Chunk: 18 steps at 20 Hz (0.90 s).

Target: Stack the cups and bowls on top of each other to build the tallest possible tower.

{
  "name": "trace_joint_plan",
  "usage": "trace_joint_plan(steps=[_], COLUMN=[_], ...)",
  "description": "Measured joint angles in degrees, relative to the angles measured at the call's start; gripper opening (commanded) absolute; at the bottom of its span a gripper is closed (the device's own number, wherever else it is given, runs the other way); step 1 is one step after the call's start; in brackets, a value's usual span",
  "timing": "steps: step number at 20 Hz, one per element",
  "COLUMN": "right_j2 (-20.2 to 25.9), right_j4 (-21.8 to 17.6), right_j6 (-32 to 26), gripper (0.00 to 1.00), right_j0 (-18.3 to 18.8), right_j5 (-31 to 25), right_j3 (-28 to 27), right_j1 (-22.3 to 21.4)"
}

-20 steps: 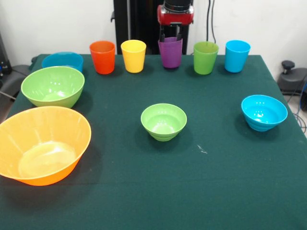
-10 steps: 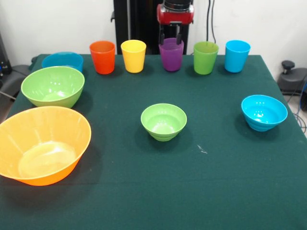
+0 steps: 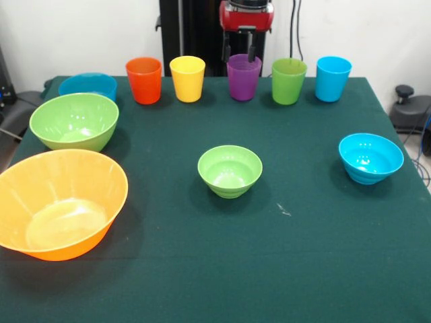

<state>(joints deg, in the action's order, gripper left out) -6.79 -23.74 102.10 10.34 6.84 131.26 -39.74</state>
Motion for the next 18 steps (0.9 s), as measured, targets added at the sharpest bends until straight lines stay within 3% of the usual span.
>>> trace_joint_plan(steps=[18], right_j2=[0.03], right_j4=[-0.13], right_j6=[0.0], gripper=[1.0], right_j0=[0.01], right_j5=[-0.01], right_j3=[-2.64], right_j1=[0.36])
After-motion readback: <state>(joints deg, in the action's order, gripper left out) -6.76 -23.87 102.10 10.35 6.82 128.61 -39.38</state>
